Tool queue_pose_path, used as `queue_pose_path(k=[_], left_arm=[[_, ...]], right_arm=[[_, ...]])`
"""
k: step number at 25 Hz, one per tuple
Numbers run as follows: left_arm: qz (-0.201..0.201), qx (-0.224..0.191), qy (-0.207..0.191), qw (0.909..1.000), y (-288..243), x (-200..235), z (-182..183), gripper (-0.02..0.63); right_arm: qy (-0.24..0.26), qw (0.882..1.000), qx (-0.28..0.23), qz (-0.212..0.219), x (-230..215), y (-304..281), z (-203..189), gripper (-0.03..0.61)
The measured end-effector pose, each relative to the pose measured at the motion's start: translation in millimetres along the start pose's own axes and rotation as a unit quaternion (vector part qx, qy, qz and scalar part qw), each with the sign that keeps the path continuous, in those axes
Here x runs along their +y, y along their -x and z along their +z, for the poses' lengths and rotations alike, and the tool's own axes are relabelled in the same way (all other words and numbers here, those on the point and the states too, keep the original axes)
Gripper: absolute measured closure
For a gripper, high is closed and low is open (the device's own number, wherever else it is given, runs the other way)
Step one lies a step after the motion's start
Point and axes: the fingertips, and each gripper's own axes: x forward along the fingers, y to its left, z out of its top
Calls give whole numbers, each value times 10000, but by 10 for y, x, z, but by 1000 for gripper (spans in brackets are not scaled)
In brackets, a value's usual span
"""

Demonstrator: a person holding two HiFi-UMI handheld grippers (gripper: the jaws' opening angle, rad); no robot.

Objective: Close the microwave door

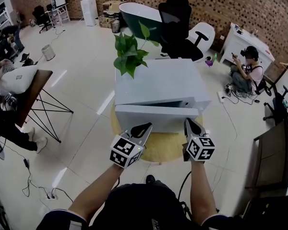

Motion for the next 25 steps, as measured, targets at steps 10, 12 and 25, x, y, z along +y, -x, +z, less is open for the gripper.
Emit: queue_pose_path(k=[10,12,25], left_arm=[[335,52,210,9992,-89,91,-42,603],[388,31,250,9989,-97,110,-43,603],[653,-54,488,9967,-15,117,-134,603]], right_arm=[[241,9994,-7,266,-124,-311,203,577],[240,9991,-8,346,-123,-314,211,577],[373,9988,48,316,-176,-491,263,575]])
